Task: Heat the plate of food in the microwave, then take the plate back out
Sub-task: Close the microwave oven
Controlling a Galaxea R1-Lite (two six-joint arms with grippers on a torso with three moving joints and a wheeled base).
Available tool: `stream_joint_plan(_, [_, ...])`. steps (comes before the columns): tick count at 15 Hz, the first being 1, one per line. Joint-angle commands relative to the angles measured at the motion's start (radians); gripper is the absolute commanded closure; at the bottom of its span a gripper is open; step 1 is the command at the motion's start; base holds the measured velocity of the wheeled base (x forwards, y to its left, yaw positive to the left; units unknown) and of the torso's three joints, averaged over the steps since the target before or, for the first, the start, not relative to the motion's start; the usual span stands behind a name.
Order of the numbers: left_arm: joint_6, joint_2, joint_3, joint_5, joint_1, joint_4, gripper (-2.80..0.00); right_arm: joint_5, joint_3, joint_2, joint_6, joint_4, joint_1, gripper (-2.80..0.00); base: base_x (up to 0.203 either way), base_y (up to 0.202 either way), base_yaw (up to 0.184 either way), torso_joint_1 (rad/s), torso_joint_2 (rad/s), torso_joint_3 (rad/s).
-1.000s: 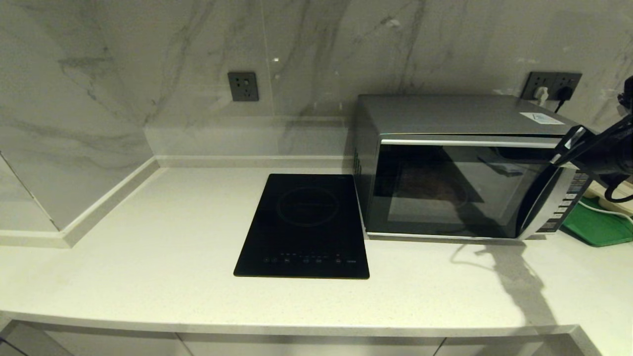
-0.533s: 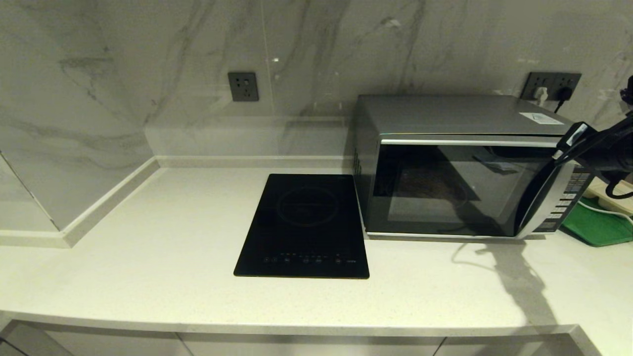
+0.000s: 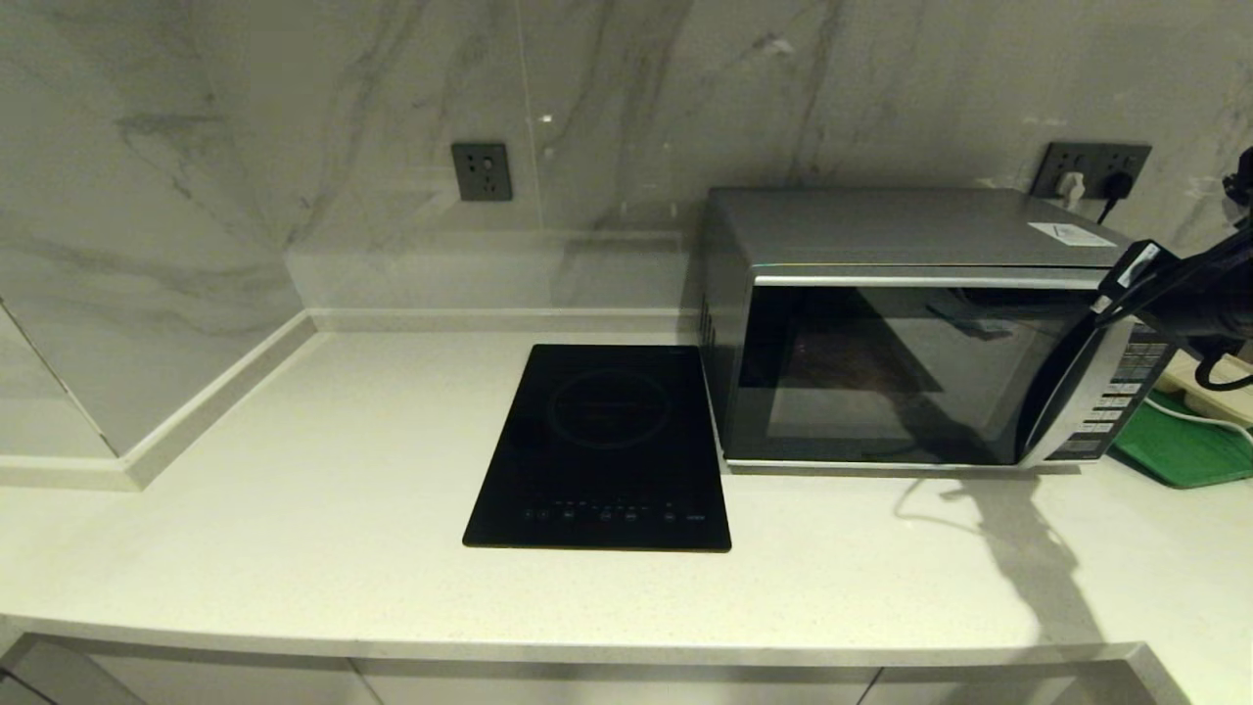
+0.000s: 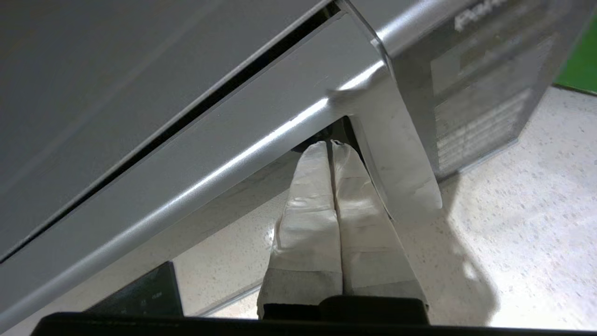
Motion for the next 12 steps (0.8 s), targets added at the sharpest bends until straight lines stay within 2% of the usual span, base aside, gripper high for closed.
stream_joint_plan(1, [0.000,0.000,0.000,0.000,0.000,0.000,0.00,0.002,-0.003,0.004,0.002,0.007,0.000,0.00,0.000,0.000,0.000,0.000,0.00,0.000])
stream_joint_plan(5, [-0.001,0.000,0.000,0.000,0.000,0.000,0.00,0.010,0.004,0.004,-0.009,0.007,0.000,0.00,0.000,0.000,0.000,0.000,0.00,0.000])
stream_joint_plan(9, [0.000,0.000,0.000,0.000,0.000,0.000,0.00,0.027,0.046,-0.076,-0.010,0.011,-0.001,0.00,0.000,0.000,0.000,0.000,0.00,0.000])
stream_joint_plan(12, [-0.001,0.000,0.000,0.000,0.000,0.000,0.00,0.117,0.132,-0.217,-0.006,0.023,-0.020,0.00,0.000,0.000,0.000,0.000,0.00,0.000])
